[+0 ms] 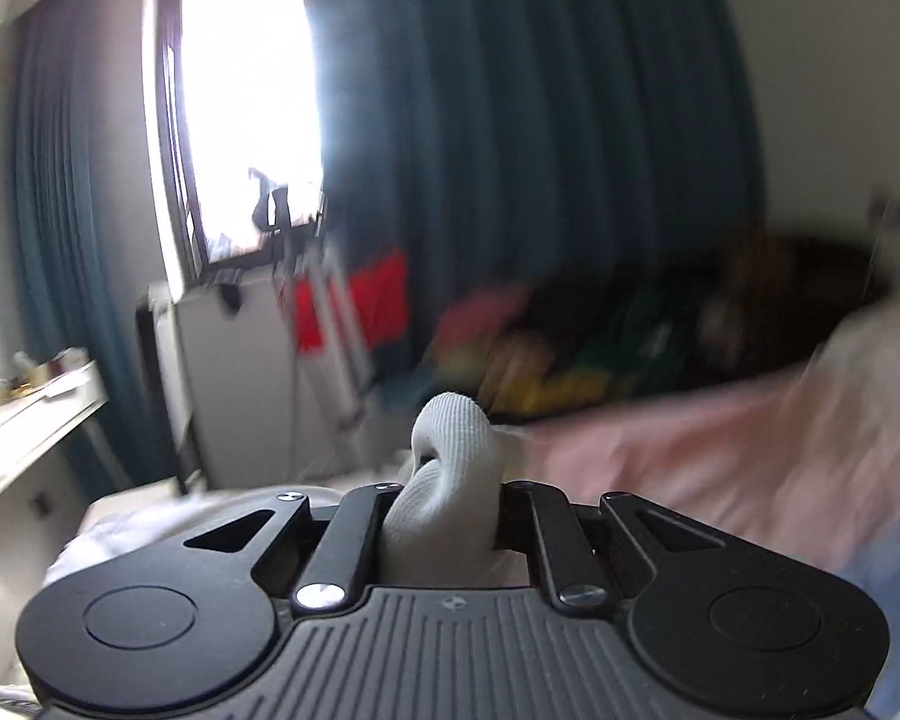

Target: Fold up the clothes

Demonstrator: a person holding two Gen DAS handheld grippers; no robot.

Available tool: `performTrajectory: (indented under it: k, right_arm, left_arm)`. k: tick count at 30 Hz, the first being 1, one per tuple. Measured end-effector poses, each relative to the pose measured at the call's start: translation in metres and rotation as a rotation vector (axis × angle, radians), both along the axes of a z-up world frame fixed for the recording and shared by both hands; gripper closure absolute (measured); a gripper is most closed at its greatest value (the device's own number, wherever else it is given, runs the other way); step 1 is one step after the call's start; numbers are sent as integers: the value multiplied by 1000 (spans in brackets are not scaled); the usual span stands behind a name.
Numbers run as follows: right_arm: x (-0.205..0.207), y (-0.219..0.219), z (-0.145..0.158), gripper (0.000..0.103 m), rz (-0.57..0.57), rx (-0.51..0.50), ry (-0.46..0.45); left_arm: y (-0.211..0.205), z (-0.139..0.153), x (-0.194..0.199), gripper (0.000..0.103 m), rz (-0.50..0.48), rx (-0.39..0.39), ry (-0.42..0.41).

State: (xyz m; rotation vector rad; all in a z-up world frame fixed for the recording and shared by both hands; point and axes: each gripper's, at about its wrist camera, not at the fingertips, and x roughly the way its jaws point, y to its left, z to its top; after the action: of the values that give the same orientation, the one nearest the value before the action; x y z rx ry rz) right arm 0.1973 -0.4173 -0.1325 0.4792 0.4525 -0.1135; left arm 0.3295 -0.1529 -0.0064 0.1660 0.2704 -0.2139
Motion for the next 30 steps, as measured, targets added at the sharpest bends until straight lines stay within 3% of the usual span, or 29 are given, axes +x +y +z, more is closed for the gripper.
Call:
performTrajectory:
  k: [2,4,8,10,11,14,17,21,24,26,30]
  right_arm:
    - [-3,3,4,19,0,-14,-9]
    - [-6,6,8,19,4,-26,-19]
    - [-9,11,9,19,12,-53,-18]
    - [-11,12,7,19,13,-62,-18]
    - [-12,12,6,19,15,-62,-16]
    - [-12,12,2,19,28,-40,-4]
    - [-12,13,1,19,47,-21,-17]
    - [-15,19,-1,19,89,-1,-44]
    - [-19,26,-1,19,133,14,-75]
    - [-23,31,-2,19,170,37,-93]
    - [-26,32,-8,21,252,150,-111]
  left_arm:
    - [10,4,-12,89,-2,-87,32]
    - [16,-10,-19,86,-2,-137,96]
    - [17,-59,-26,58,9,-153,231]
    - [20,-79,-31,56,3,-170,307]
    - [24,-84,-38,48,1,-174,322]
    - [40,-87,-66,31,-1,-171,308]
    - [64,-81,-104,22,11,-126,258]
    - [95,-75,-153,21,108,-16,240]
    - [116,-76,-183,21,146,15,219]
    - [127,-77,-189,21,159,-4,235]
    - [147,-70,-196,21,146,-118,238]
